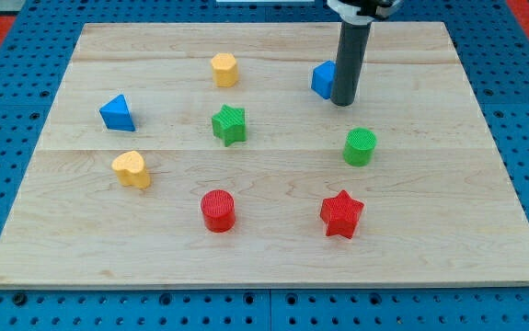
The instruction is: Move blue cube towards top right
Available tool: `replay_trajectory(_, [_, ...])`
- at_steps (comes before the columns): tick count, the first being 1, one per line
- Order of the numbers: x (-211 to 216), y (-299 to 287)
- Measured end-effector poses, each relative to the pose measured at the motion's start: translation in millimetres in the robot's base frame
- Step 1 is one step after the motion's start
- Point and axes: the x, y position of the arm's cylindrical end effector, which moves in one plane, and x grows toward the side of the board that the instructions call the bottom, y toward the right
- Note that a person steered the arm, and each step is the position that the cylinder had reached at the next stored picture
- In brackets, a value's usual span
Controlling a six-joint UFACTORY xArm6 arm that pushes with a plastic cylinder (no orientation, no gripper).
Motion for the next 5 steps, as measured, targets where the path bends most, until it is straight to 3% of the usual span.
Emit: replay_trajectory(5, [16.4,-2.4])
